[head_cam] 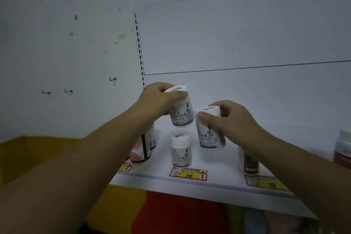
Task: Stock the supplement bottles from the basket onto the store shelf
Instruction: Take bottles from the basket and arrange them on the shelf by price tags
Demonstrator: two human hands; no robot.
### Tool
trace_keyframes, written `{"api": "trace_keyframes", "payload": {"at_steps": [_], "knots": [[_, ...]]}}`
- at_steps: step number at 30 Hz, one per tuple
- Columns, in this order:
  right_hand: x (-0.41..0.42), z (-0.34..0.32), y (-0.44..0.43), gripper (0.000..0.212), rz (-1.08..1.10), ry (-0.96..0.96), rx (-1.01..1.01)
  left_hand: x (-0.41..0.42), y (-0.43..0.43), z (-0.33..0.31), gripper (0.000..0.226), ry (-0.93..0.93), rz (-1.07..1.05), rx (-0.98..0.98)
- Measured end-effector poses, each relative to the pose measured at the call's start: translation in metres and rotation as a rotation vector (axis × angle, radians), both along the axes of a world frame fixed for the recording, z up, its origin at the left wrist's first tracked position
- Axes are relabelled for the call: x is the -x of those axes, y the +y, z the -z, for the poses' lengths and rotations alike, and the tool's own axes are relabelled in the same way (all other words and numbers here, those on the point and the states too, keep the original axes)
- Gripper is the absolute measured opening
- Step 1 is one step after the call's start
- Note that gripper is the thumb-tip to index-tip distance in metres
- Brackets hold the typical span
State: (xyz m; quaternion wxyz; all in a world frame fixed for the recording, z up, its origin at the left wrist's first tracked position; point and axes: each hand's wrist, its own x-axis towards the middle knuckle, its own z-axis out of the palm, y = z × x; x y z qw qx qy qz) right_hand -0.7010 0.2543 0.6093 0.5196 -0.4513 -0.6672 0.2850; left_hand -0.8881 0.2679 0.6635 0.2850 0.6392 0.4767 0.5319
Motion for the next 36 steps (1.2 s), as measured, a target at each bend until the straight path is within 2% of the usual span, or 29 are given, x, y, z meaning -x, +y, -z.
{"api": "trace_keyframes", "payload": {"at_steps": [4,6,11,15,20,23,25,28,29,31,33,36], "knots": [[0.009,0.013,0.023,0.038,0.117,-0.243,0.143,0.008,0.042,0.01,0.032,0.101,-0.02,0.026],[0.014,0.02,0.028,0.034,0.128,-0.31,0.188,0.01,0.057,0.018,0.029,0.132,-0.014,0.073],[0.025,0.031,0.032,0.027,0.148,-0.436,0.197,0.011,0.076,0.039,0.047,0.213,0.088,0.272],[0.028,0.035,0.031,0.031,0.188,-0.537,0.168,0.008,0.089,0.049,0.027,0.32,0.118,0.362],[0.029,0.038,0.033,0.045,0.194,-0.646,0.122,0.007,0.102,0.069,0.038,0.498,0.113,0.478],[0.025,0.037,0.032,0.069,0.154,-0.559,0.2,0.009,0.104,0.067,0.049,0.591,0.088,0.377],[0.015,0.026,0.028,0.073,0.197,-0.574,0.151,0.004,0.101,0.057,0.065,0.671,0.1,0.254],[-0.018,-0.005,0.017,0.067,0.371,-0.896,-0.091,-0.019,0.084,0.029,0.074,0.773,0.168,0.166],[-0.032,-0.015,0.011,0.068,0.407,-1.026,-0.122,-0.031,0.078,0.019,0.076,0.848,0.172,0.137],[-0.064,-0.028,-0.002,0.073,0.446,-1.211,-0.055,-0.06,0.062,0.001,0.079,1.03,0.139,0.062],[-0.097,-0.03,-0.023,0.077,0.481,-1.259,0.031,-0.094,0.043,-0.01,0.08,1.137,0.1,-0.011],[-0.146,-0.022,-0.068,0.079,0.493,-1.223,0.052,-0.149,0.01,-0.01,0.079,1.163,0.149,-0.106]]}}
